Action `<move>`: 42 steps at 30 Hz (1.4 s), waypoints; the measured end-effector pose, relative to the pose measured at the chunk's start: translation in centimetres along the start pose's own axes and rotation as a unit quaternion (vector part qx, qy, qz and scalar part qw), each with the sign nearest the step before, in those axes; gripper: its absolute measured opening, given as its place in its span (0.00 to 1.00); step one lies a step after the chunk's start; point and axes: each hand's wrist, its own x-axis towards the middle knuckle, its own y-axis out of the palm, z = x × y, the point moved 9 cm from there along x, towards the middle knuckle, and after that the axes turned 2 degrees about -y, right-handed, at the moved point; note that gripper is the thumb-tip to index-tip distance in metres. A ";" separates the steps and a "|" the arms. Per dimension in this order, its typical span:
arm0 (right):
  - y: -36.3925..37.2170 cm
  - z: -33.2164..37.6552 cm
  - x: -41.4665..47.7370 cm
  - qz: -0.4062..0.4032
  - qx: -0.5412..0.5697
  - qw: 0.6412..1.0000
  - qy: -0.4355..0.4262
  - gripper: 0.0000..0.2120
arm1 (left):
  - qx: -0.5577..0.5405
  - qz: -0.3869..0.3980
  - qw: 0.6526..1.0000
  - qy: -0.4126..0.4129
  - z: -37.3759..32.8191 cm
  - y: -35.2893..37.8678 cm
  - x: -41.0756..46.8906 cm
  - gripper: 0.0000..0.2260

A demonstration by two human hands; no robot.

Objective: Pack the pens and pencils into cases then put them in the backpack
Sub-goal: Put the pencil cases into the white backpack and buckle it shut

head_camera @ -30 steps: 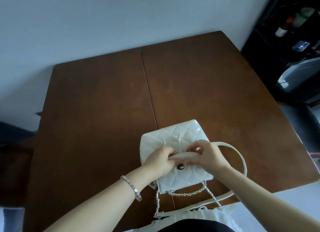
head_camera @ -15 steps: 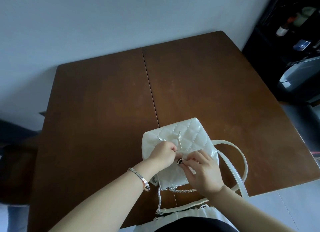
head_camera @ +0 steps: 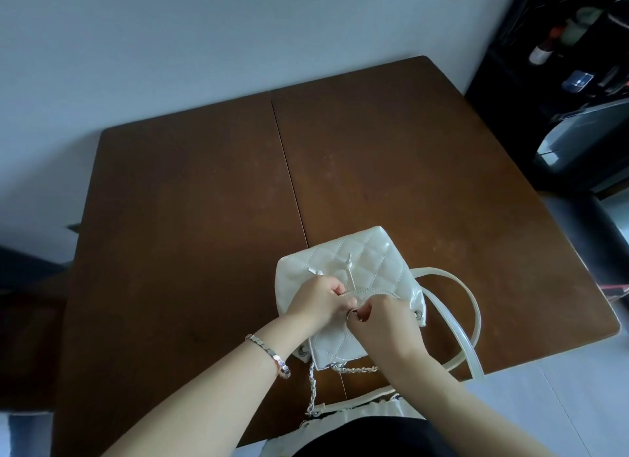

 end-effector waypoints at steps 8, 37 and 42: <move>0.6 -1.6 0.6 0.123 0.239 0.955 0.128 0.08 | 0.003 -0.007 1.000 0.021 -0.5 0.1 -0.9 0.13; -24.9 -3.0 7.7 -0.138 0.227 0.964 0.006 0.31 | -0.438 0.000 0.891 -0.122 -8.9 -0.9 -1.7 0.26; -30.8 -3.2 9.0 -0.210 0.256 0.943 -0.043 0.24 | -0.446 -0.017 0.893 -0.045 -15.5 -2.1 2.4 0.25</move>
